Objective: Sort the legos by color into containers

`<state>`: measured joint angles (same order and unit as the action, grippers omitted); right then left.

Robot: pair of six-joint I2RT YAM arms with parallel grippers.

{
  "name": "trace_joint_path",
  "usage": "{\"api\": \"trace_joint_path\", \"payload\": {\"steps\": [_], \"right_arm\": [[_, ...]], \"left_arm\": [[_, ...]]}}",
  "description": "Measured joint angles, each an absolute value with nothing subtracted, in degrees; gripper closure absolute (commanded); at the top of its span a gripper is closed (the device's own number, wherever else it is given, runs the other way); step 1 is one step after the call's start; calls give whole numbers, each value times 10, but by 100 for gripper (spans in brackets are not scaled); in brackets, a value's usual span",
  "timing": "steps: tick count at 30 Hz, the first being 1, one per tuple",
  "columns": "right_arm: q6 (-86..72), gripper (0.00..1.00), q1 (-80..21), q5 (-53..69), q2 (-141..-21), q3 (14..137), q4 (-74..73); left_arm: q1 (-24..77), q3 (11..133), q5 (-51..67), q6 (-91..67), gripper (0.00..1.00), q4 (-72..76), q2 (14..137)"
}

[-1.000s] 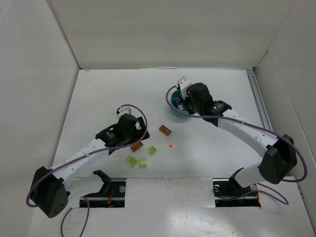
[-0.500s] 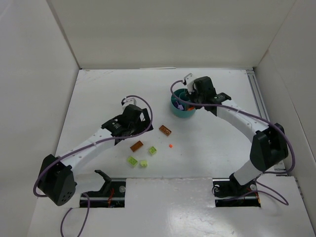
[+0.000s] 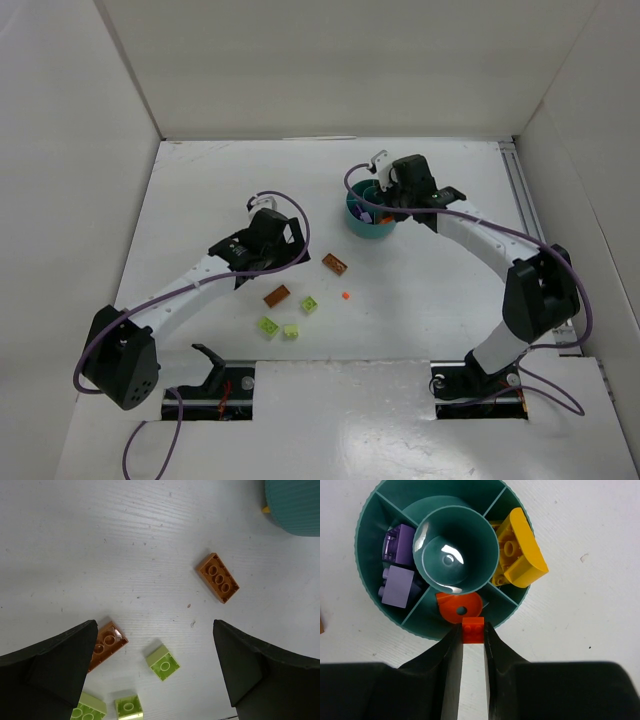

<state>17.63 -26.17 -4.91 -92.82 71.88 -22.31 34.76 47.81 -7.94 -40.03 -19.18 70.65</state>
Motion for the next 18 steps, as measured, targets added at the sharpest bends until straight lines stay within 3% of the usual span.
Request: {"api": "trace_joint_path", "payload": {"steps": [5,9,11,18], "right_arm": [[178,83,-259,-46,-934,719,-223],[178,71,-259,-44,-934,719,-222],[179,58,-259,-42,-934,719,-221],[181,44,-259,-33,-934,719,-217]], "left_arm": [[348,478,-80,-400,1,-191,707],[348,478,-80,-400,1,-191,705],[348,478,-80,-400,1,-192,702],[348,478,-81,-400,1,-193,695]]}}
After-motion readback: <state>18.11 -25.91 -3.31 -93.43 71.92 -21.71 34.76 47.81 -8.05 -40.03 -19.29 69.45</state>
